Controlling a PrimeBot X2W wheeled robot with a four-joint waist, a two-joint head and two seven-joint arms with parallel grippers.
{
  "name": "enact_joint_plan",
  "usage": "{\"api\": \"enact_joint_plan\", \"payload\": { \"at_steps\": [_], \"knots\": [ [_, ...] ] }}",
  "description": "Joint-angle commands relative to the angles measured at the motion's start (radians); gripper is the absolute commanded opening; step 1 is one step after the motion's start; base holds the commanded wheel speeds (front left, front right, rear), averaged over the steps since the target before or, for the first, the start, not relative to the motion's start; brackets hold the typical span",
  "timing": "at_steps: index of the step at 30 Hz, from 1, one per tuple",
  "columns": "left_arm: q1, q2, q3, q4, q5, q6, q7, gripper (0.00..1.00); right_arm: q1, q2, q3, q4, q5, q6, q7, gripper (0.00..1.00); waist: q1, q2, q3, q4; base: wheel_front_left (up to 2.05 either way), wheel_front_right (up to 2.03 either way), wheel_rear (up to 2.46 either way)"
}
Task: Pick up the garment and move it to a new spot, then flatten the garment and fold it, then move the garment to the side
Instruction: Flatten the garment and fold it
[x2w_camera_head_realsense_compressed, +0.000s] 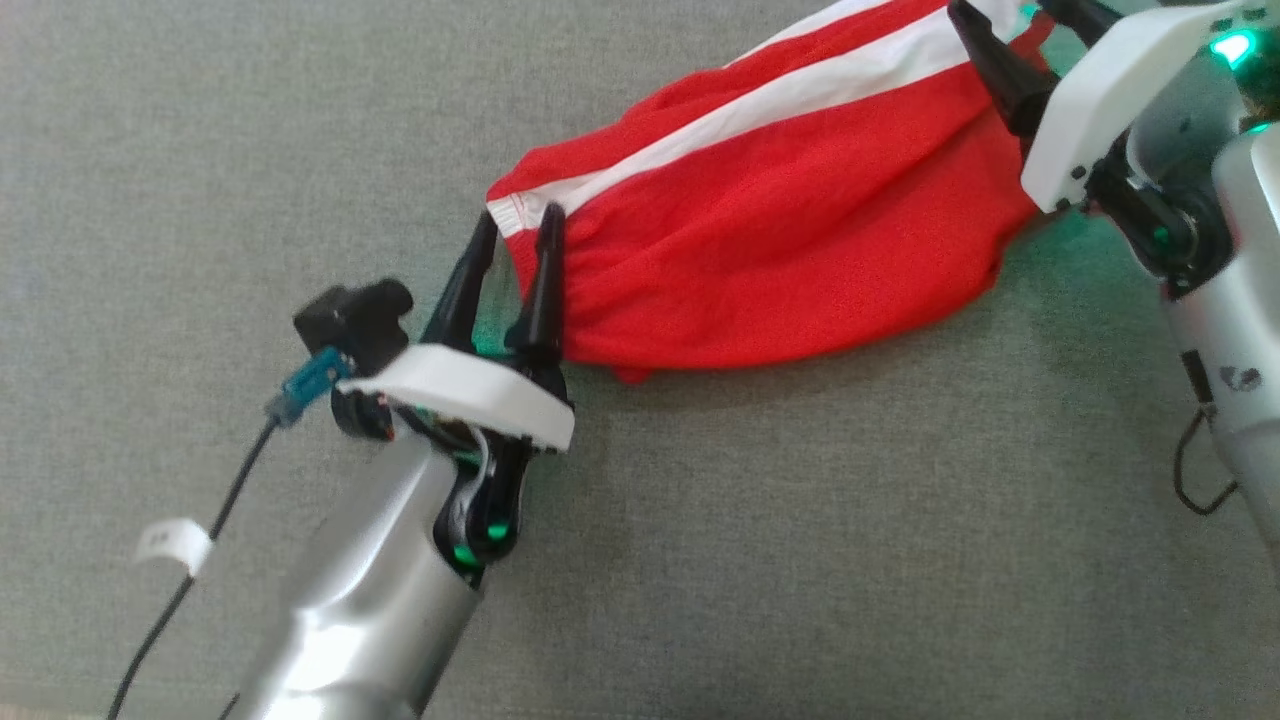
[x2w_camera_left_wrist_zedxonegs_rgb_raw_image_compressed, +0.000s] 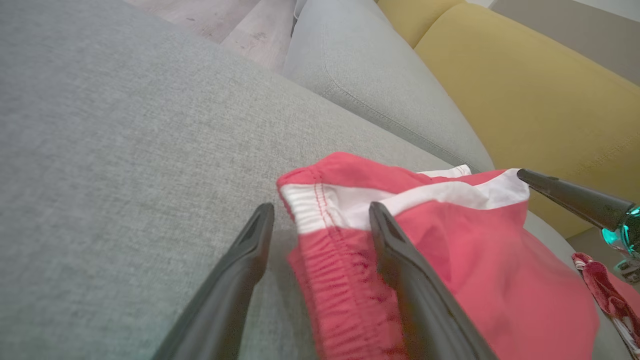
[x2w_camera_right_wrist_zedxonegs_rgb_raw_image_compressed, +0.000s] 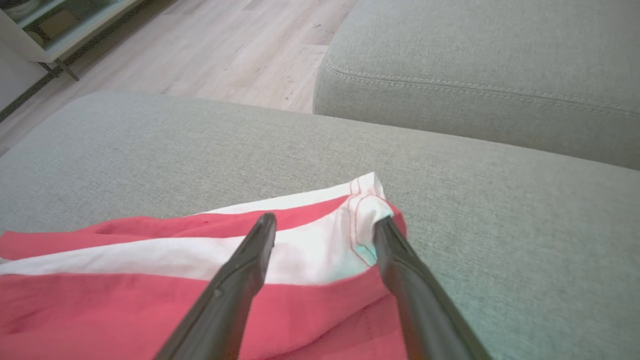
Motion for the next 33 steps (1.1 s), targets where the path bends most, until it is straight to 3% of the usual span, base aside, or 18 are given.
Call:
{"api": "enact_joint_plan", "payload": {
  "at_steps": [1, 7, 14, 24, 33],
  "knots": [
    [0.034, 0.028, 0.014, -0.017, 0.002, -0.009, -0.01, 1.0, 0.004, -0.021, 0.01, -0.025, 0.028, -0.001, 0.001, 1.0, 0.0, 0.0, -0.029, -0.005, 0.0, 0.0, 0.0],
    [0.101, 0.072, 0.032, -0.044, 0.014, -0.025, -0.069, 1.0, 0.077, -0.058, 0.009, -0.024, 0.079, -0.001, 0.008, 1.0, 0.0, 0.0, -0.1, -0.011, 0.0, 0.0, 0.0],
    [0.113, 0.147, 0.092, -0.05, 0.166, -0.038, -0.119, 1.0, 0.178, -0.069, -0.064, -0.025, 0.12, -0.001, 0.001, 1.0, 0.0, 0.0, -0.161, -0.004, 0.0, 0.0, 0.0],
    [0.069, 0.108, 0.222, -0.033, 0.336, -0.055, -0.121, 1.0, 0.155, 0.026, -0.173, 0.079, 0.087, -0.001, -0.031, 1.0, 0.0, 0.0, -0.108, 0.025, 0.0, 0.0, 0.0],
    [0.102, 0.044, 0.298, -0.039, 0.392, -0.104, -0.121, 1.0, 0.047, 0.074, -0.218, 0.278, -0.072, -0.001, -0.034, 1.0, 0.0, 0.0, -0.055, 0.075, 0.0, 0.0, 0.0]
  ]
}}
